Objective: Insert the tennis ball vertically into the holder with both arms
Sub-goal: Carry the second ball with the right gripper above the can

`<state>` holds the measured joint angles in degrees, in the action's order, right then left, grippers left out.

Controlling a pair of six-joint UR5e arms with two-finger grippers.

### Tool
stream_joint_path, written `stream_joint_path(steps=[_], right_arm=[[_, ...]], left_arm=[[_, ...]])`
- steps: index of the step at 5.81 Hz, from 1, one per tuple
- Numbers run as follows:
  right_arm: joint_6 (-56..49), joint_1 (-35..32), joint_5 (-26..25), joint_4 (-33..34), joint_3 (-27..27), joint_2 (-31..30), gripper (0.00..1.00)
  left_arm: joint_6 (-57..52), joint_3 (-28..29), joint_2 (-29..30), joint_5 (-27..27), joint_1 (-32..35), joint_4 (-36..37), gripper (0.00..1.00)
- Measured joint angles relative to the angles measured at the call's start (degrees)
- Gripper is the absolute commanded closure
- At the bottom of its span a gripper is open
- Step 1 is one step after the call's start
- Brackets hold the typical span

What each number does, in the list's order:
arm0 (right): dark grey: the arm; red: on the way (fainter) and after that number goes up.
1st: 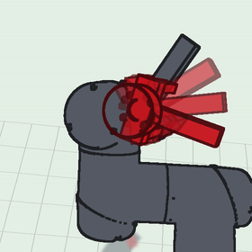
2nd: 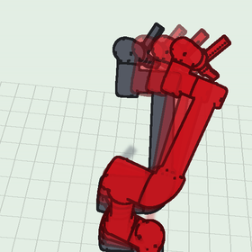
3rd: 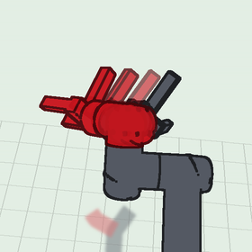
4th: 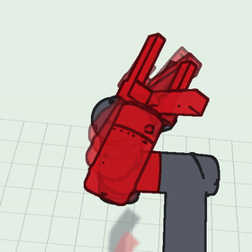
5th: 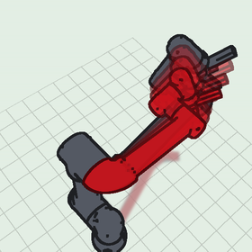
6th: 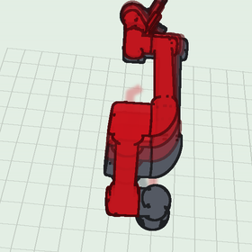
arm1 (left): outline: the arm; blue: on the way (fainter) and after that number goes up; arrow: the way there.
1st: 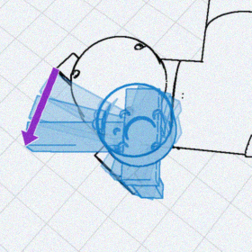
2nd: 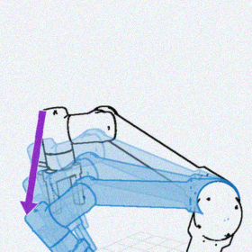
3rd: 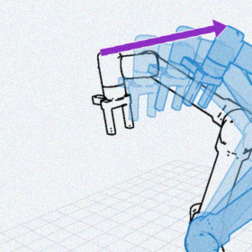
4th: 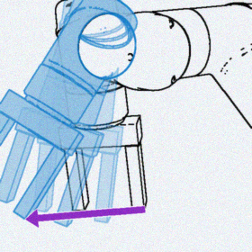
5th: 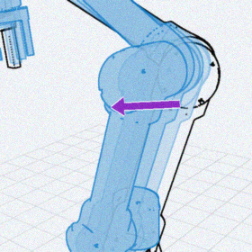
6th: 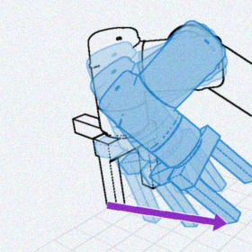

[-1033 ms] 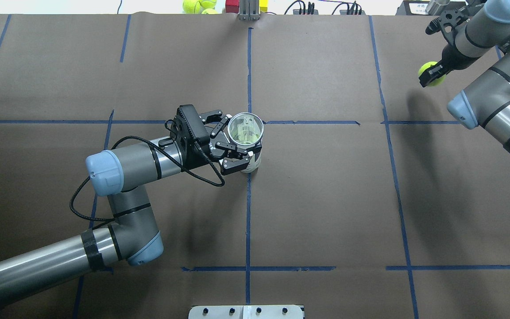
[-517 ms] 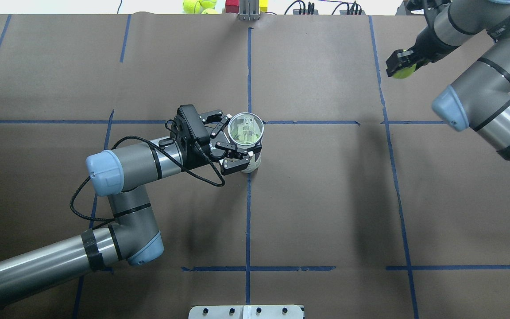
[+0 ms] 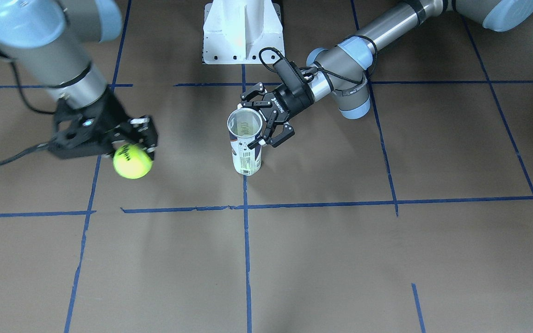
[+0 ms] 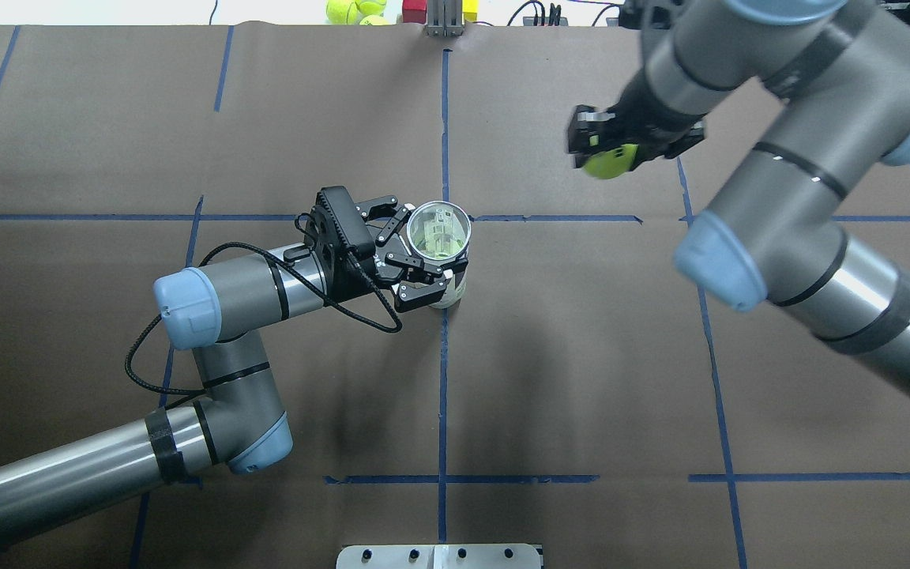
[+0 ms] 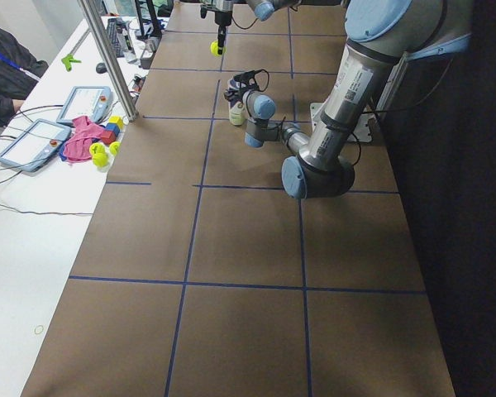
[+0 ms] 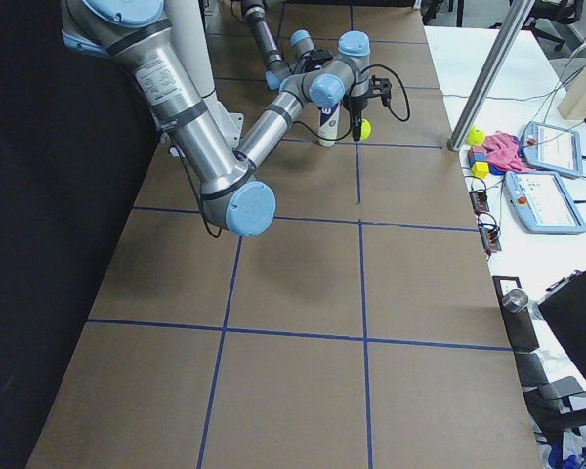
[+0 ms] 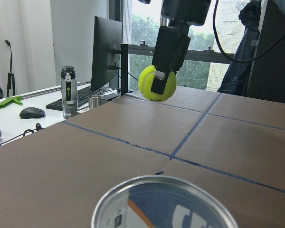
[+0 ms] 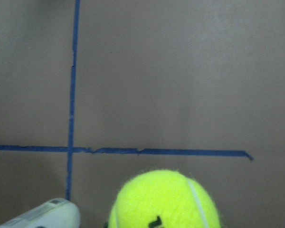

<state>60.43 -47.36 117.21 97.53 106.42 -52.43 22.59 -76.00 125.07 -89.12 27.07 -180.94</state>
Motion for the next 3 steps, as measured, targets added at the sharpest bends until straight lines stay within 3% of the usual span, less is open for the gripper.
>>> stream_joint_path(steps=[2, 3], right_arm=[[8.8, 5.6, -3.6, 9.4, 1.3, 8.8, 0.83], [11.8, 8.0, -5.5, 10.5, 1.2, 11.0, 0.82]], left_arm=[[0.0, 0.1, 0.0, 0.0, 0.0, 0.1, 0.15], [0.0, 0.1, 0.0, 0.1, 0.0, 0.2, 0.15]])
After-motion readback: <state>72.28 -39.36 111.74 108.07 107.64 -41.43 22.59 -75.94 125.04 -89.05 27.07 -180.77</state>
